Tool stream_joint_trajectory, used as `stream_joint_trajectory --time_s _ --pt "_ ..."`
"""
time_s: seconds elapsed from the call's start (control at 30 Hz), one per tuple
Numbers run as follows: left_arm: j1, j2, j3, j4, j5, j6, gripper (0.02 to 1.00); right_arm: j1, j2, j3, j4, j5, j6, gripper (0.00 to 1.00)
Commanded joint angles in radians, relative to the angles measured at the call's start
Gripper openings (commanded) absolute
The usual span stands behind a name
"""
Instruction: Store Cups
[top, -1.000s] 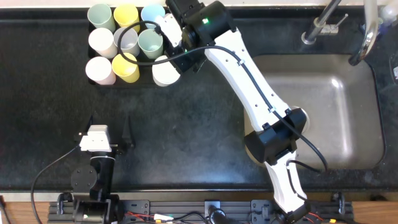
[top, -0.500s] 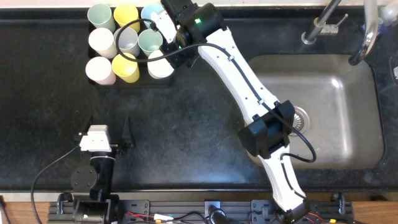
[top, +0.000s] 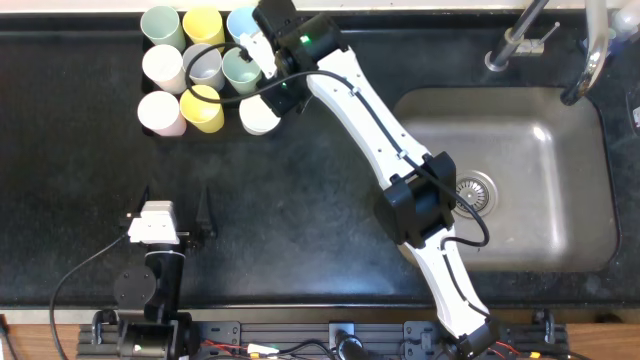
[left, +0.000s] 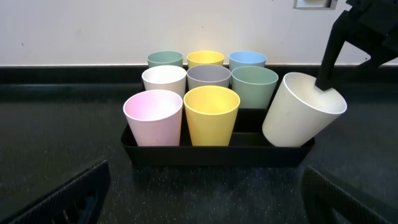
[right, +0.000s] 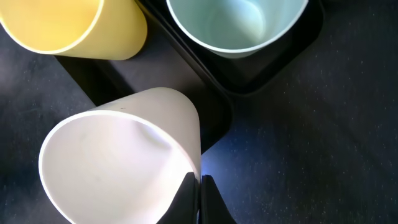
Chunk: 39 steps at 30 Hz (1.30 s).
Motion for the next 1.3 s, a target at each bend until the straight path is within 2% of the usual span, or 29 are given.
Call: stream_joint_trajectory --time_s 0.03,0.23,0.4,0.43,0.47,0.53,0.57,0.6,0.67,0.83,1.03,1.17,1.3 --pt "-0.008 -0.008 -0.001 -0.003 0.003 -0.015 0.998 0.011 0.019 0.029 0.005 0.002 -0.021 0.042" --pt "-0.008 -0.008 -0.001 -0.003 0.003 -0.015 0.998 0.011 0.043 0.029 0.005 0.079 -0.021 0.042" --pt "-0.008 -0.008 -0.001 -0.003 0.003 -0.015 0.998 0.011 0.044 0.029 0.009 0.076 -0.020 0.049" --pt "-0.008 -0.008 -0.001 -0.003 0.003 -0.015 0.998 0.011 0.045 0.029 0.012 0.075 -0.020 0.207" --pt "-0.008 -0.008 -0.001 -0.003 0.003 -0.015 0.998 0.012 0.045 0.029 0.017 0.075 -0.020 0.568" --pt "-0.008 -0.008 -0.001 -0.003 0.003 -0.015 0.998 0.012 0.045 0.029 0.022 0.075 -0.020 0.678" --pt "-0.008 -0.008 -0.001 -0.003 0.003 -0.015 0.998 0.012 0.045 0.029 0.026 0.075 -0.020 0.759" --pt "-0.008 -0.008 -0.001 -0.003 0.003 -0.015 0.998 0.012 0.045 0.029 0.029 0.076 -0.020 0.884" --pt "-0.008 -0.008 -0.001 -0.003 0.003 -0.015 0.998 0.012 0.045 0.029 0.034 0.075 -0.020 0.998" --pt "-0.008 -0.008 -0.001 -0.003 0.003 -0.015 0.998 0.012 0.040 0.036 0.062 0.083 -0.006 0.998" --pt "-0.008 -0.008 -0.001 -0.003 0.003 -0.015 0.998 -0.014 -0.009 0.124 0.076 0.153 0.116 0.996" --pt "-0.008 -0.008 -0.001 -0.003 0.003 -0.015 0.998 -0.073 -0.080 0.229 0.015 0.187 0.187 0.998" --pt "-0.008 -0.008 -0.001 -0.003 0.003 -0.015 0.998 -0.160 -0.185 0.286 -0.101 0.230 0.188 0.998"
